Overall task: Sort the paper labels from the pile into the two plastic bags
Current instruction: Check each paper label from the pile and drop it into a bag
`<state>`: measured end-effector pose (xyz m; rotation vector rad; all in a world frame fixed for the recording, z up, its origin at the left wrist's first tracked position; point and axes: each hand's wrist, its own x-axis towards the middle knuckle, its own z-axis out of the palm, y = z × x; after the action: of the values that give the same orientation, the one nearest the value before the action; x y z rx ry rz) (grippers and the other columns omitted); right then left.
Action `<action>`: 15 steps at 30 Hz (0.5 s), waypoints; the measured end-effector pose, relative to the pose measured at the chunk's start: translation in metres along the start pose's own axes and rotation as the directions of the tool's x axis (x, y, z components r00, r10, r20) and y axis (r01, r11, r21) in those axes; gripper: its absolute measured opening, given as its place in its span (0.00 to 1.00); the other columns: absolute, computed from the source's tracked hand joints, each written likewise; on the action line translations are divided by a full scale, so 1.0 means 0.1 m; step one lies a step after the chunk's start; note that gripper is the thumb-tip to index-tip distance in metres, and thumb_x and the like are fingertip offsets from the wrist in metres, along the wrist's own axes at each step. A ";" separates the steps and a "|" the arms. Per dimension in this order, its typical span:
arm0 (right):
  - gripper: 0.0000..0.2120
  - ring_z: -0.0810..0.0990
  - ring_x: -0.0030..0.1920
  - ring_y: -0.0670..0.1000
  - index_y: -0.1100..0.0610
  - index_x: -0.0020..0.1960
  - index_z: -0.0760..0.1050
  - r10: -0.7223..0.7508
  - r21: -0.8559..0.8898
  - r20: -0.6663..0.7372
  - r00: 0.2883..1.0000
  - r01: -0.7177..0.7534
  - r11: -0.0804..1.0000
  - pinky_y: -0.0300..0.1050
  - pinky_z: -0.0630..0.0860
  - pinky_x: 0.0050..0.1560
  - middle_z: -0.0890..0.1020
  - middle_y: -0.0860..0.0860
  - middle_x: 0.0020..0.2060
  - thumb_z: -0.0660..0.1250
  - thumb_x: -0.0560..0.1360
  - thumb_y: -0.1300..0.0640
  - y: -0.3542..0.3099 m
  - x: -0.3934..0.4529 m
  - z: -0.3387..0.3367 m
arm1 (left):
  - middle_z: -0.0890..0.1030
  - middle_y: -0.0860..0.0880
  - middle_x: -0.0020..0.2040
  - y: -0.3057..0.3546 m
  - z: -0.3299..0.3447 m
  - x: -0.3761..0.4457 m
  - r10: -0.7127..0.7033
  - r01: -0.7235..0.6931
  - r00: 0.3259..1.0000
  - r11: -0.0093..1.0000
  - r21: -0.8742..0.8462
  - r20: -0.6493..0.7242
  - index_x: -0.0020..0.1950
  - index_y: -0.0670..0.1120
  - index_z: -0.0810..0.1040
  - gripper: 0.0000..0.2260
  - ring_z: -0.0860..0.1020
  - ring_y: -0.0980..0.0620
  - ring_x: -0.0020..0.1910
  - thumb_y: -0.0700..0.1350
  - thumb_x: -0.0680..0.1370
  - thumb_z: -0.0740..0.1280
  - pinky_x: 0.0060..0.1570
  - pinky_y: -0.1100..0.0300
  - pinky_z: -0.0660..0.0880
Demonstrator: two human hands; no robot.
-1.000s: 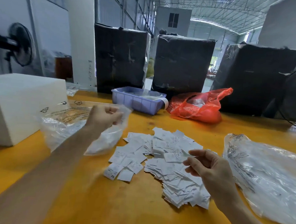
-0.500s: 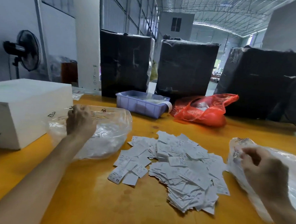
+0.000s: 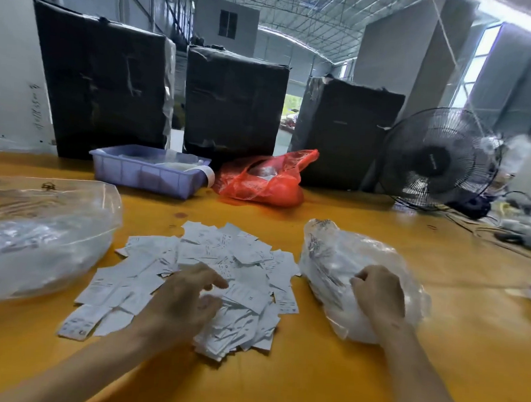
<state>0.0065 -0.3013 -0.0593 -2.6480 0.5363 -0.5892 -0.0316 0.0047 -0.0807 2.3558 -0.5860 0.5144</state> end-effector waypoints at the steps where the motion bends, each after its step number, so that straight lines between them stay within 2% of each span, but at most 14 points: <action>1: 0.12 0.77 0.52 0.58 0.63 0.51 0.78 0.030 -0.049 0.000 1.000 -0.030 0.998 0.49 0.76 0.49 0.80 0.59 0.50 0.66 0.76 0.55 0.01 0.00 0.00 | 0.75 0.60 0.46 0.01 0.04 -0.03 0.019 -0.019 1.000 1.000 -0.005 0.018 0.51 0.49 0.81 0.07 0.75 0.62 0.45 0.40 0.75 0.70 0.43 0.73 0.70; 3: 0.14 0.76 0.54 0.59 0.63 0.52 0.75 0.094 -0.108 0.046 0.995 -0.088 0.990 0.49 0.75 0.50 0.78 0.59 0.50 0.65 0.77 0.51 0.03 0.00 0.01 | 0.75 0.59 0.46 0.03 0.08 -0.06 0.051 -0.051 0.998 0.999 0.016 0.045 0.50 0.49 0.81 0.06 0.74 0.61 0.47 0.41 0.75 0.70 0.44 0.72 0.70; 6: 0.05 0.80 0.48 0.58 0.65 0.45 0.76 0.050 -0.093 0.026 0.998 -0.048 0.994 0.48 0.76 0.43 0.78 0.59 0.40 0.63 0.76 0.63 0.08 0.03 0.02 | 0.76 0.58 0.47 0.04 0.10 -0.07 0.069 -0.070 0.997 0.997 0.021 0.046 0.50 0.48 0.82 0.06 0.74 0.60 0.48 0.40 0.75 0.71 0.46 0.73 0.69; 9: 0.08 0.80 0.44 0.57 0.66 0.46 0.78 0.012 -0.102 -0.024 1.000 -0.014 0.995 0.45 0.73 0.38 0.81 0.60 0.41 0.60 0.75 0.68 0.08 0.04 0.03 | 0.78 0.56 0.47 0.05 0.09 -0.06 0.078 -0.079 0.996 0.997 0.023 0.045 0.49 0.47 0.83 0.06 0.75 0.60 0.47 0.39 0.74 0.72 0.45 0.73 0.70; 12: 0.08 0.78 0.39 0.57 0.66 0.42 0.79 -0.014 0.083 -0.074 0.997 0.020 0.996 0.45 0.75 0.37 0.82 0.59 0.39 0.62 0.74 0.65 0.04 0.04 0.03 | 0.79 0.57 0.47 0.07 0.07 -0.07 0.081 -0.082 0.996 0.996 0.022 0.044 0.48 0.48 0.83 0.06 0.76 0.61 0.47 0.39 0.73 0.72 0.44 0.73 0.71; 15: 0.07 0.79 0.39 0.55 0.64 0.39 0.80 -0.040 0.332 -0.146 0.989 0.087 0.939 0.47 0.77 0.41 0.82 0.57 0.37 0.66 0.73 0.63 -0.07 0.01 0.00 | 0.79 0.57 0.46 0.09 0.06 -0.08 0.070 -0.070 0.997 0.997 0.010 0.043 0.47 0.48 0.83 0.07 0.77 0.60 0.47 0.38 0.72 0.73 0.45 0.72 0.72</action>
<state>0.0091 -0.2958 -0.0565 -2.3172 0.3510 -0.8092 -0.0412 -0.0031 -0.0843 2.3689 -0.6890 0.5018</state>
